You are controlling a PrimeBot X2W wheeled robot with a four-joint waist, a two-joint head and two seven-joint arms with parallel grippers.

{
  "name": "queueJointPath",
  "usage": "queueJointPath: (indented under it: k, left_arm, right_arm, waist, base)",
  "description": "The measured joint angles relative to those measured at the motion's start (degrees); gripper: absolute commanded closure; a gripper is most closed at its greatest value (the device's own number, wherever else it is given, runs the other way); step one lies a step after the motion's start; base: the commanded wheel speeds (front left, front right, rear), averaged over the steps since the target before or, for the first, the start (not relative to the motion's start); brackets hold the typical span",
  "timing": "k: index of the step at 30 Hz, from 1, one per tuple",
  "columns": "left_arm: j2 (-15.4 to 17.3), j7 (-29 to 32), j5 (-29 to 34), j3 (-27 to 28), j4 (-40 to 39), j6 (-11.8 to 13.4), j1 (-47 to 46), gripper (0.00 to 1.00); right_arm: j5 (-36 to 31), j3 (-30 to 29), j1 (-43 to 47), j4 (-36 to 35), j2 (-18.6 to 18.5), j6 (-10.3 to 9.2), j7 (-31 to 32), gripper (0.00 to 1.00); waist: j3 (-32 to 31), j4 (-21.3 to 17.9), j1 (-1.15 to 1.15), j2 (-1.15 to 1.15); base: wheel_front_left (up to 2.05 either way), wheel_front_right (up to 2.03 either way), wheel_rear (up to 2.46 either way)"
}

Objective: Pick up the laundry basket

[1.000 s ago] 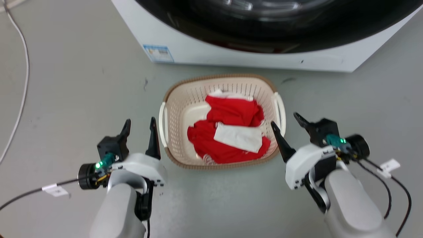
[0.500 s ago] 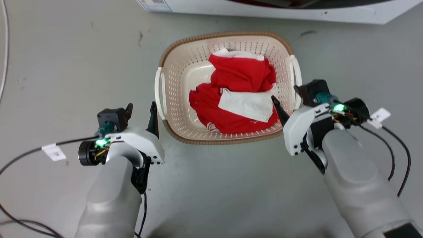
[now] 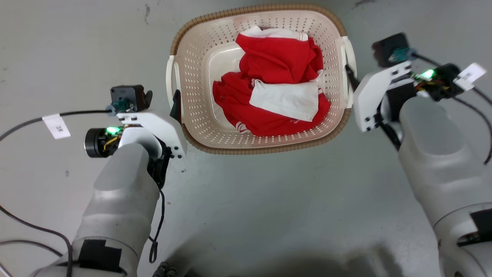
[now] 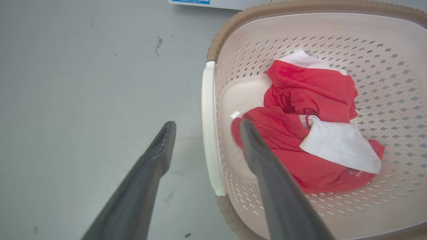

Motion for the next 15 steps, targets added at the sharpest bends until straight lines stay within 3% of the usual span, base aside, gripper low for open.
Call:
queueJointPath:
  k: [6, 15]
  left_arm:
    - [0.3, 1.2, -0.5, -0.3, 3.3, -0.1, -3.4, 0.0]
    - [1.0, 2.9, -1.9, -0.1, 5.1, -0.1, -5.5, 0.0]
  right_arm:
    - [-3.3, -3.0, -3.6, 2.6, -0.6, 0.02, 0.3, 0.0]
    - [-4.9, -1.8, -6.0, 6.1, 0.8, 0.03, 0.3, 0.0]
  waist:
    - [2.5, -0.2, -0.01, 0.0]
    - [5.5, -0.7, 0.0, 0.0]
  base:
    - [0.0, 0.0, 0.0]
    - [0.0, 0.0, 0.0]
